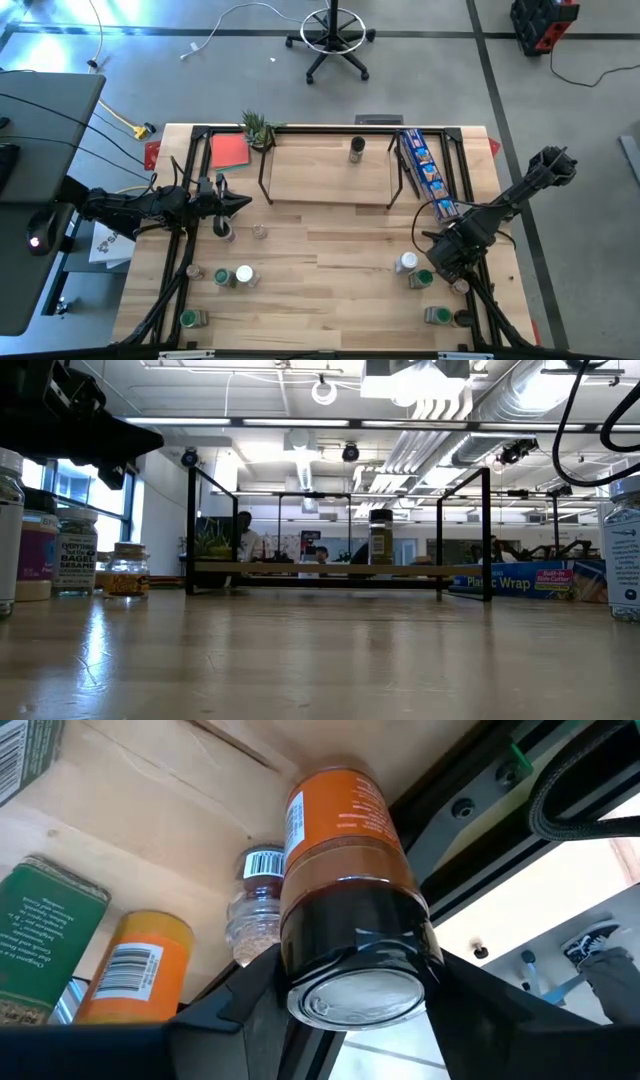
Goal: Shelf spices
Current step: Put the black seasoning bottle on the shelf aligned with the other black seasoning bottles
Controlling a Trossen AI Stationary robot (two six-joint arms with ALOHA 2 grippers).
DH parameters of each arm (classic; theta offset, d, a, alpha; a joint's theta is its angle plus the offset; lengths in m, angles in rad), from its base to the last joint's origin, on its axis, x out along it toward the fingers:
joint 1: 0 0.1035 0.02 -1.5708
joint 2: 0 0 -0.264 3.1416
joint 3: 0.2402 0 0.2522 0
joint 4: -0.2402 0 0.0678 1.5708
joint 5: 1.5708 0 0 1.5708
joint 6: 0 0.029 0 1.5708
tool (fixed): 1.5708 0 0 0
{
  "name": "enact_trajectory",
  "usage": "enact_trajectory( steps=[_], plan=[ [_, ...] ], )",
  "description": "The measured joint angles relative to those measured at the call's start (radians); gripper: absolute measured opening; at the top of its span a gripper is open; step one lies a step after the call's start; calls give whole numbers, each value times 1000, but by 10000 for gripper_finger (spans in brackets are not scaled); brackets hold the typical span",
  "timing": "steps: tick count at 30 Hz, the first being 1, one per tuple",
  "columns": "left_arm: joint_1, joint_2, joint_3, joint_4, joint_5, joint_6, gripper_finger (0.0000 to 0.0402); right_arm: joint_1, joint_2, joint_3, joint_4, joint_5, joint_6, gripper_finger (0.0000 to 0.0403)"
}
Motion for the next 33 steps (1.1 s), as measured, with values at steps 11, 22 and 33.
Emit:
enact_trajectory(
  steps=[11,22,33],
  plan=[
    [0,0,0,0,0,0,1,-7,2,193,-119,12,-8,190],
    [0,0,0,0,0,0,1,-249,77,725,-328,-1,-62,190],
    [0,0,0,0,0,0,1,-605,532,1229,-328,106,-600,190]
  ],
)
